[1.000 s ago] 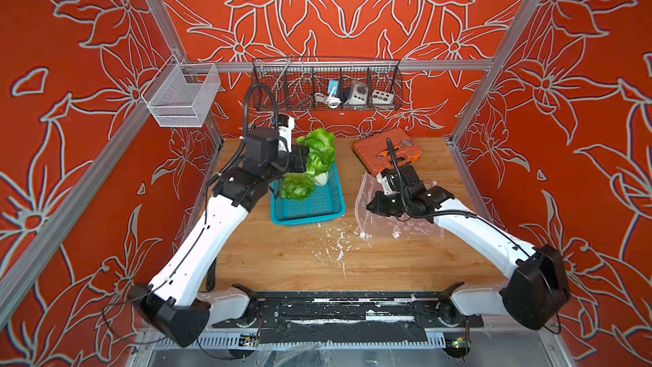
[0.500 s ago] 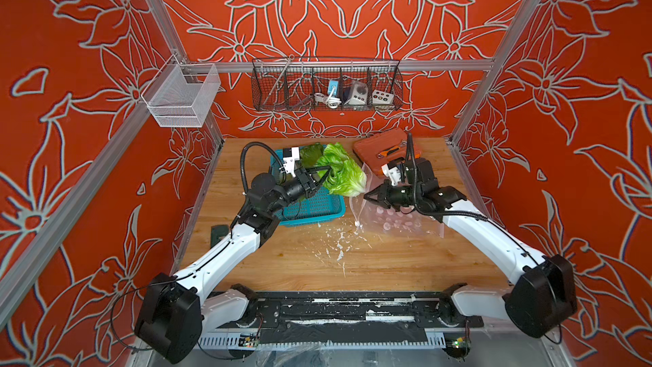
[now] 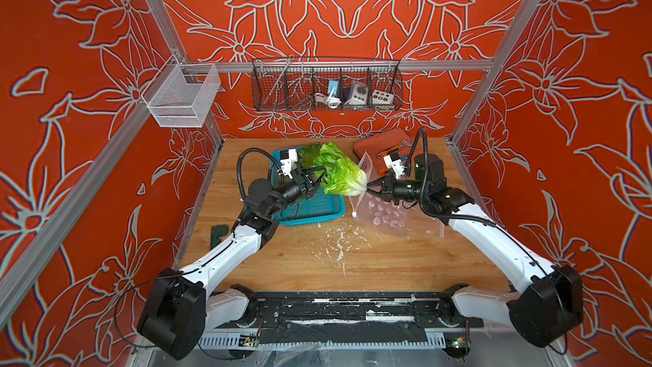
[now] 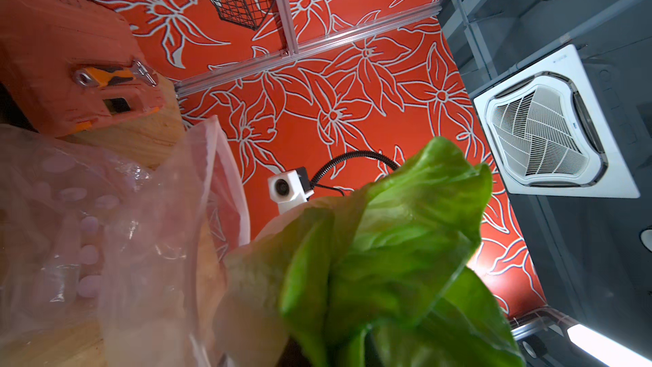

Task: Put the chinese cabbages into a zipper bag and zip it
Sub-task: Place the Chinese cabbage in the zipper food storage bag.

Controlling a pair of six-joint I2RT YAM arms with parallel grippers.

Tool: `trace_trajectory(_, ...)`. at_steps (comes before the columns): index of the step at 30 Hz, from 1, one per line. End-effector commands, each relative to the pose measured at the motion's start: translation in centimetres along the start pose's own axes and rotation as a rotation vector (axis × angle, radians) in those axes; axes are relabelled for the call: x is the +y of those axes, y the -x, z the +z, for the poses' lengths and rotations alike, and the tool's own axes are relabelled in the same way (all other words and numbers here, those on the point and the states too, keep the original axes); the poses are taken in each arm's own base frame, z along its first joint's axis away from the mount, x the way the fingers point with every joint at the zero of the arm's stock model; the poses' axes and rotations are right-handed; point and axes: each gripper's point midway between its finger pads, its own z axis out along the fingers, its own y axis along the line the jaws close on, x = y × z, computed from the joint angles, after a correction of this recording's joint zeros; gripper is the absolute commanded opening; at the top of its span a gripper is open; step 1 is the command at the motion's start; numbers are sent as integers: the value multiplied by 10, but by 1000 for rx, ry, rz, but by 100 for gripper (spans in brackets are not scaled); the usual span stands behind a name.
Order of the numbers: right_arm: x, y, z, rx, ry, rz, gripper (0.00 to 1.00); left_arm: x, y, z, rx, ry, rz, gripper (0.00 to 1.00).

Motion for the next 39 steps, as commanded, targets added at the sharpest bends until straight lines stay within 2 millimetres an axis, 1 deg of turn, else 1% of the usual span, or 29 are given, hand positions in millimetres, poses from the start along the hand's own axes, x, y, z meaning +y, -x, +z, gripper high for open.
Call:
trace_trajectory(1, 20, 2, -5, 13, 66, -74, 0, -1, 4, 0, 7, -8, 57, 0)
trace_trajectory(7, 32, 7, -7, 8, 85, -113, 0, 22, -2, 0, 38, 77, 87, 0)
trace_trajectory(11, 37, 13, -4, 4, 113, -100, 0, 23, -5, 0, 40, 72, 81, 0)
trace_trajectory(13, 42, 19, -2, -15, 139, -94, 0, 21, -9, 3, 45, 51, 56, 0)
trace_trajectory(17, 49, 28, -2, -59, 174, -100, 0, 12, -14, 14, 48, -3, 14, 0)
trace_trajectory(19, 50, 31, -3, -78, 184, -116, 0, 1, -13, 18, 45, -48, -3, 0)
trace_trajectory(22, 52, 34, -7, -130, 206, -140, 0, -16, -8, 18, 23, -116, -37, 0)
trace_trajectory(24, 57, 36, -11, -166, 241, -142, 0, -19, -11, 22, 45, -123, -35, 0)
trace_trajectory(27, 74, 40, -16, -180, 302, -154, 0, -7, -25, 30, 78, -71, -3, 0)
trace_trajectory(29, 77, 44, -19, -198, 307, -138, 0, -2, -33, 37, 93, -36, 35, 0)
trace_trajectory(31, 79, 46, -20, -210, 318, -113, 0, -1, -37, 43, 107, -33, 63, 0)
trace_trajectory(33, 81, 49, -23, -230, 337, -81, 0, 3, -38, 46, 110, -30, 91, 0)
trace_trajectory(35, 81, 51, -26, -250, 350, -44, 0, 13, -35, 48, 104, -2, 111, 0)
trace_trajectory(37, 79, 55, -30, -281, 363, 6, 0, 18, -35, 49, 98, 12, 134, 0)
trace_trajectory(39, 77, 56, -31, -299, 381, 48, 0, 20, -32, 51, 87, 21, 166, 0)
